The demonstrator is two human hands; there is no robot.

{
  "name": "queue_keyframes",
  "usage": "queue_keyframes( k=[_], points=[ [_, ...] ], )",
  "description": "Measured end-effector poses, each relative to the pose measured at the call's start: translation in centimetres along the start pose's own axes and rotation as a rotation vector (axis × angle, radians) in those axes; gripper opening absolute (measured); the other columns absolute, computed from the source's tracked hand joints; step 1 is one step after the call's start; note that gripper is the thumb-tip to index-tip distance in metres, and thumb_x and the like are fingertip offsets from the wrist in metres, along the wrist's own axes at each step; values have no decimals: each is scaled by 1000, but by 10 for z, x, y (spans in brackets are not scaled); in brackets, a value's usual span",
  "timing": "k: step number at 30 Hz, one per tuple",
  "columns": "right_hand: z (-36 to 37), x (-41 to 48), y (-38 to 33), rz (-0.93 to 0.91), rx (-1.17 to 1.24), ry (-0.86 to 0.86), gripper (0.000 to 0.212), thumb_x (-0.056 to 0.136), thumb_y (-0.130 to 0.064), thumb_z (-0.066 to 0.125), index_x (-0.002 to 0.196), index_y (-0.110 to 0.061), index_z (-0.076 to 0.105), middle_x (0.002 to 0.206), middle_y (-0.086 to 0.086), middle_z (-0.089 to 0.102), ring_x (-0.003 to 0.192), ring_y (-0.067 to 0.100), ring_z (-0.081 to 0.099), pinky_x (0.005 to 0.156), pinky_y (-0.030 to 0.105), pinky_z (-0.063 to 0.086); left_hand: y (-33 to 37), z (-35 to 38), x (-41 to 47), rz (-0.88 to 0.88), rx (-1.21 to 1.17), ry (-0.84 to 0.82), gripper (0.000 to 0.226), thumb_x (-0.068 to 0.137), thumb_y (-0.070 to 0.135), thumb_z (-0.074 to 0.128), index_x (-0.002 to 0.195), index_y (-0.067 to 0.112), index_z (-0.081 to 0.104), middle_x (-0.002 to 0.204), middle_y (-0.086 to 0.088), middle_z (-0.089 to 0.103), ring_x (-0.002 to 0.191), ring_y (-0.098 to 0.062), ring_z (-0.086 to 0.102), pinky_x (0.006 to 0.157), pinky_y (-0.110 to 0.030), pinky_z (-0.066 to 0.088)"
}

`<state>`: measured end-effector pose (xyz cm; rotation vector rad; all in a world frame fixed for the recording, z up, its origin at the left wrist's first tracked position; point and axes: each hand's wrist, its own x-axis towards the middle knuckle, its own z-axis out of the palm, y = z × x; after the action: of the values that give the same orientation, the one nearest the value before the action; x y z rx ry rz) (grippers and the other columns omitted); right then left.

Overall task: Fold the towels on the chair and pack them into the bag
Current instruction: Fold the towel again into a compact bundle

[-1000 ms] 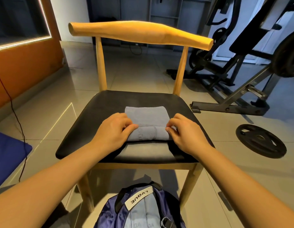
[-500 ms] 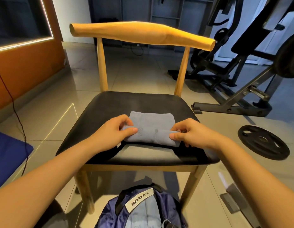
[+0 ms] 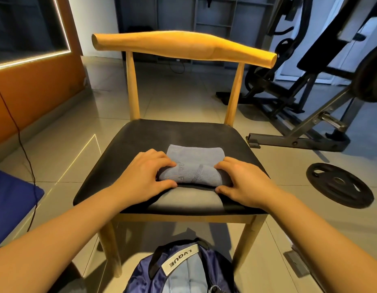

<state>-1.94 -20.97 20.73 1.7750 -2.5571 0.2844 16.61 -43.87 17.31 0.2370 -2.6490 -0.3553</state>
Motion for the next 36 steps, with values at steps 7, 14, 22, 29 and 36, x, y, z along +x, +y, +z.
queue_keyframes(
  k=[7,14,22,29,36],
  points=[
    [-12,4,5,179,232,-165,39,93,-48,66,102,-10,66,96,9,62,85,24,59,80,46,51,-2,-3,12,-237,-385,-85,14,96,47,63,107,39,68,105,12,68,99,-7,63,87,-30,55],
    [5,11,3,155,247,52,38,94,-51,64,127,-33,56,118,-9,59,102,13,57,88,34,52,-2,7,29,-283,-279,40,14,97,42,63,98,31,70,95,14,64,91,-6,58,81,-32,49],
    [9,22,1,210,135,63,28,103,-50,45,114,-26,56,109,-6,50,89,16,56,72,32,46,-2,13,24,18,-13,-1,57,88,70,53,128,31,67,112,16,66,98,-6,54,93,-34,46],
    [-2,18,-1,33,125,111,29,97,-41,65,123,-31,57,112,-10,55,94,15,57,81,29,48,-2,-3,36,-162,-303,-203,24,94,50,65,104,30,73,97,11,68,92,-8,62,88,-39,53],
    [9,39,6,194,249,72,28,107,-36,44,116,-28,69,105,-3,58,95,17,58,87,35,52,-8,-7,59,-264,-247,-362,52,79,74,44,95,33,73,118,7,62,113,-18,56,104,-46,43]
  ],
)
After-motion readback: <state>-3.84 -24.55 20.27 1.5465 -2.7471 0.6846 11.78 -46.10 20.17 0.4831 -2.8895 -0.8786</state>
